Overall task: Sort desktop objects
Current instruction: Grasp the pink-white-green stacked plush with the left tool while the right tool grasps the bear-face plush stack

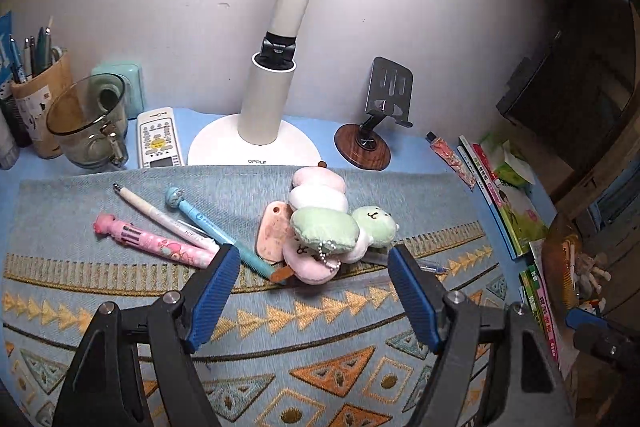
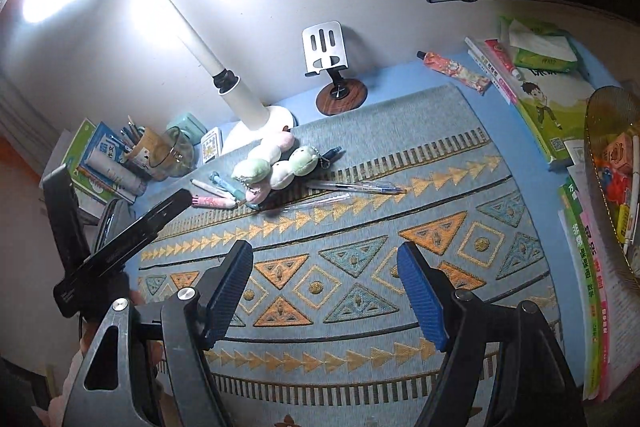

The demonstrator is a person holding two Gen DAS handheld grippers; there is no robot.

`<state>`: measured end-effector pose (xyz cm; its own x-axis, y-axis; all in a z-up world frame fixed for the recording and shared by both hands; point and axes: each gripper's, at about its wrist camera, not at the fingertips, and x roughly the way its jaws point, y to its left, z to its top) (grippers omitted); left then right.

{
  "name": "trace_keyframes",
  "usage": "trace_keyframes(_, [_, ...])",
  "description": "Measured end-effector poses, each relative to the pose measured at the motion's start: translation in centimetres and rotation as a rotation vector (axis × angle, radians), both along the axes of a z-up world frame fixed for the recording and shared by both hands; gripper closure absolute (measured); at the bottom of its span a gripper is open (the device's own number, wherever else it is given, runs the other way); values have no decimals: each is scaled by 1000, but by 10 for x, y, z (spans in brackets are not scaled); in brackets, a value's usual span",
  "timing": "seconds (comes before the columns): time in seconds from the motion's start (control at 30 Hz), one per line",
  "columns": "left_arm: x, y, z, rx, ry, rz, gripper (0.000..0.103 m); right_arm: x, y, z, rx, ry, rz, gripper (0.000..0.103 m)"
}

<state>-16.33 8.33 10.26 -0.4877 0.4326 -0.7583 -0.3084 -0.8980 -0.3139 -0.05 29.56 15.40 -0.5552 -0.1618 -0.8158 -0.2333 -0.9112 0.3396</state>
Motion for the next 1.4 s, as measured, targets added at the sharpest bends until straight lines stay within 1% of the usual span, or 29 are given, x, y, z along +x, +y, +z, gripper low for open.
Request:
trace_keyframes(0.1, [-26,19,-18,2,-32,-28,29,-4,5,-6,3,-27,-36,29])
trace_keyframes(0.2, [-45,34,-36,-13,-69,-43,29,-5,10,-11,18,-54,-70,29])
trace_keyframes(0.3, [-51,40,-47,-6,-89,-49,30,-8,10,-13,66,-67,-77,29])
trace_keyframes(0.43, [-52,43,-50,-2,-83,-48,31,-15,13,-19,57,-82,-79,29])
trace_keyframes(0.47, [-54,43,-49,2,-80,-46,33,-17,13,-21,56,-84,-76,29])
trace_keyframes(0.5, [-54,43,-49,6,-77,-47,40,-20,13,-22,56,-86,-72,29])
trace_keyframes(0.53, [-54,44,-49,6,-75,-49,46,-23,13,-23,58,-87,-67,29])
trace_keyframes(0.57, [-55,44,-49,0,-75,-49,56,-27,12,-25,61,-87,-59,29])
trace_keyframes(0.7, [-52,40,-50,7,-73,-60,61,-44,6,-33,74,-93,-20,29])
trace_keyframes(0.8, [-39,25,-45,36,-75,-49,62,-57,0,-37,74,-83,10,29])
trace_keyframes(0.93, [-5,-7,-34,58,-67,-24,62,-79,-11,-43,55,-53,56,29])
trace_keyframes(1.0, [16,-27,-33,55,-70,-3,62,-93,-20,-51,31,-49,81,29])
trace_keyframes(1.07, [36,-46,-34,47,-79,22,62,-105,-29,-63,-17,-62,104,30])
trace_keyframes(1.1, [47,-56,-35,41,-84,36,62,-111,-34,-70,-42,-72,110,34])
trace_keyframes(1.13, [55,-63,-35,33,-85,48,62,-114,-39,-77,-58,-83,114,41])
trace_keyframes(1.2, [69,-76,-36,5,-83,69,62,-121,-48,-89,-69,-110,106,50])
trace_keyframes(1.27, [79,-86,-40,-21,-88,89,62,-127,-54,-99,-101,-125,82,52])
trace_keyframes(1.4, [89,-103,-48,-20,-112,119,62,-138,-65,-115,-141,-142,28,52])
